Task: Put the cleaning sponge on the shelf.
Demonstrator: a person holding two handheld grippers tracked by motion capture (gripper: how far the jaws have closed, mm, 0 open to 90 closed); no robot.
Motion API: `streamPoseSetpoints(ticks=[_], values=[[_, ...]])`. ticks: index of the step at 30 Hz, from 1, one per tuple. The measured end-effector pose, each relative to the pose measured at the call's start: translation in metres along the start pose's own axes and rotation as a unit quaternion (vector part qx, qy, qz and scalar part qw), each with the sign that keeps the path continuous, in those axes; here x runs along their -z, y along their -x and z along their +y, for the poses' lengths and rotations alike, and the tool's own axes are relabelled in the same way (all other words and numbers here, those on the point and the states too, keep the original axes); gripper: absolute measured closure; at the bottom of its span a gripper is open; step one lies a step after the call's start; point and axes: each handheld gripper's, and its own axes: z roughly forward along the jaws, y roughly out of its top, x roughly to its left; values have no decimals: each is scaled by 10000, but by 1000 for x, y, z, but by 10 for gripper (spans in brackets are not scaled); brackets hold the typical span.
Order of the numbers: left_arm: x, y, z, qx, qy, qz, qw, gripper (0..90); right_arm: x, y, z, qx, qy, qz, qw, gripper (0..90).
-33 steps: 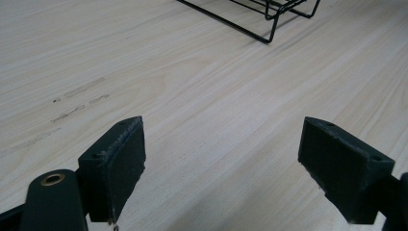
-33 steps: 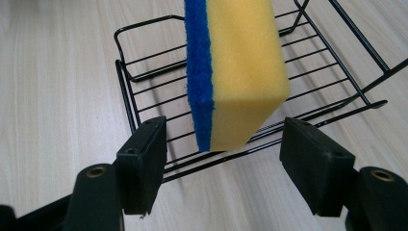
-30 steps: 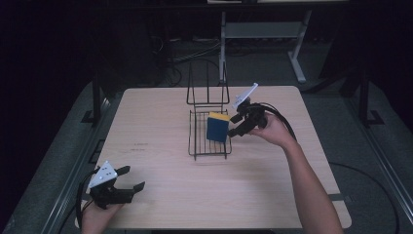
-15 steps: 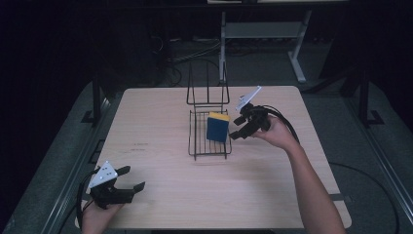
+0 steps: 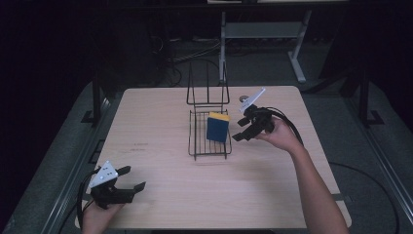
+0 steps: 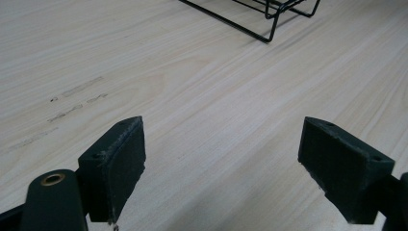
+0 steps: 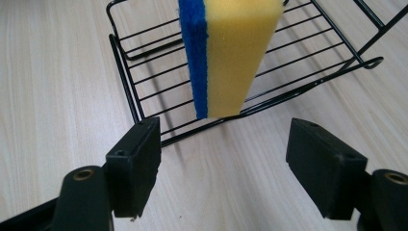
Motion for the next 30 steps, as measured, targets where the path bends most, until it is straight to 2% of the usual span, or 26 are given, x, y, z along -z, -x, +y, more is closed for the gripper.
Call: streamPoseSetpoints(ticks=[27, 30], values=[[0, 1, 0, -18, -2, 4, 10000, 163, 9, -6, -27, -242, -6, -88, 9997, 252], [0, 1, 0, -22, -10, 7, 10000, 163, 10, -6, -31, -246, -96, -63, 9996, 242]])
